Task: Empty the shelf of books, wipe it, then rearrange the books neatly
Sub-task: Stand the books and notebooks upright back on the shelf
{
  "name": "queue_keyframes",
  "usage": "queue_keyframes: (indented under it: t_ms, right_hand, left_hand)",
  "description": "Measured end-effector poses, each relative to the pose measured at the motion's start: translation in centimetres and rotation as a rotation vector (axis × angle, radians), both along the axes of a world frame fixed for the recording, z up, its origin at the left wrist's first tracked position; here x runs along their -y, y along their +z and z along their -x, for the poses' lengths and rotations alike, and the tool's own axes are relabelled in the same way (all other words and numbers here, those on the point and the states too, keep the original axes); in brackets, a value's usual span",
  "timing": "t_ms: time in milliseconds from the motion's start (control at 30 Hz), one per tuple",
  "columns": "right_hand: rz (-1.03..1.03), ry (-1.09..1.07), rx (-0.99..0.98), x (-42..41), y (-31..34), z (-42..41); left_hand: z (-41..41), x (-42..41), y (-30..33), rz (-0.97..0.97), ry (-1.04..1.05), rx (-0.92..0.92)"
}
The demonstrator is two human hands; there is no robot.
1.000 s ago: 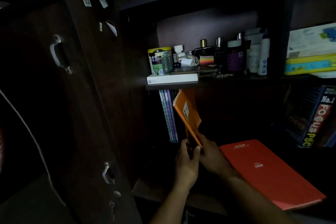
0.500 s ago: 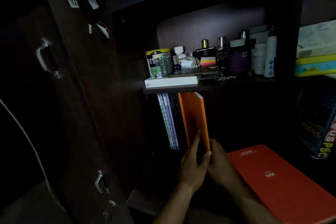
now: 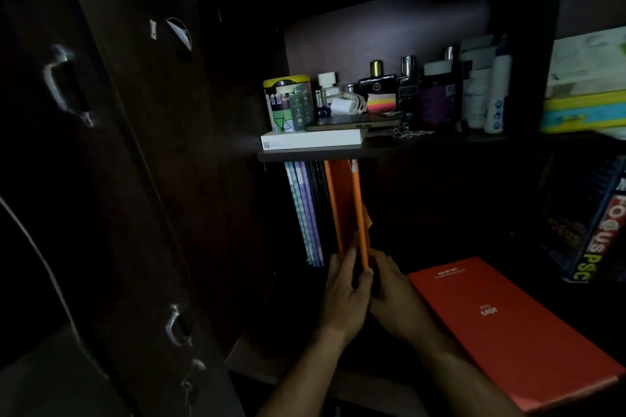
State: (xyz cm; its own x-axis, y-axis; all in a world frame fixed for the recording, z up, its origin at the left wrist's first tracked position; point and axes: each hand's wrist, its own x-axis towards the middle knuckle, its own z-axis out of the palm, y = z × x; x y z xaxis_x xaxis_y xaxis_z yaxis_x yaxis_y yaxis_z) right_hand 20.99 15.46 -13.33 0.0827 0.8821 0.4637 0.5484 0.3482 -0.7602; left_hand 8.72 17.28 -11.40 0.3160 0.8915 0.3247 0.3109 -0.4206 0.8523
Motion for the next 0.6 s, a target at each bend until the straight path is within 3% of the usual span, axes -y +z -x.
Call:
queue_keyframes:
  t_ms: [333, 600]
  right_hand:
    - [-0.062, -0.097, -0.033, 0.0, -0.2, 0.2]
    - [0.003, -0.047, 0.105, -1.1, 0.0, 0.3]
  left_hand:
    - [0.3, -0.4, -0.6, -0.020, -0.100, -0.035]
    - [0.0, -1.2, -1.1, -0.069, 0.053, 0.040]
